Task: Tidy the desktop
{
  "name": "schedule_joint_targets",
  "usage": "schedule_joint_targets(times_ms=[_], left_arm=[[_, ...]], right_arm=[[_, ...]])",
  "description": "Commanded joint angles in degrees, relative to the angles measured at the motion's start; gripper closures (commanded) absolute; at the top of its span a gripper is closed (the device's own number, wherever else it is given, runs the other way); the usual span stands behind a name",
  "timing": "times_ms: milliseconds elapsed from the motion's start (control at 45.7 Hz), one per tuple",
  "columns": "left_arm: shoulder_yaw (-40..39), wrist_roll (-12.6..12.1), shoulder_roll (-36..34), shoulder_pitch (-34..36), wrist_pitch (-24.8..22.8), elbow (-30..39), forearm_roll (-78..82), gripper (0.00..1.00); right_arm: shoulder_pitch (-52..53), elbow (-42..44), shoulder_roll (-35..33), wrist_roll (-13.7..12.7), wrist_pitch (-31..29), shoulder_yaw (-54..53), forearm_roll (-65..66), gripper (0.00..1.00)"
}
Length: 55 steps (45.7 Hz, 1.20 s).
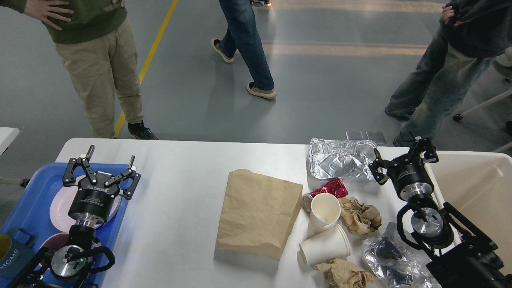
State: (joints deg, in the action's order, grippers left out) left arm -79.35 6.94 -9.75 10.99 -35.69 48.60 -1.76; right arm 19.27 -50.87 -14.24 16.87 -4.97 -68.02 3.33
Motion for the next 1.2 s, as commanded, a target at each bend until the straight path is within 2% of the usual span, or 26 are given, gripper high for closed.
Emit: schedule_joint_targets(times_ms=[0,831,1182], left_arm=[[-0.02,0.00,0.00,0.00,-0.09,0.09,0.00,0.03],[0.07,0.00,0.00,0.00,-0.26,0.00,0.00,0.03],[0.07,0.00,-0.09,0.00,-0.26,0.00,0.00,0.03]], right_arm=[[-1.25,0.77,-0.26,0.27,-0.04,-0.09,-0.51,0.00],[-2.57,-1.42,3.87,0.27,-1.01,0.87,-0.69,0.00],[0.94,-2.30,2.11,0.18,-1.10,0.96,-0.61,0.00]])
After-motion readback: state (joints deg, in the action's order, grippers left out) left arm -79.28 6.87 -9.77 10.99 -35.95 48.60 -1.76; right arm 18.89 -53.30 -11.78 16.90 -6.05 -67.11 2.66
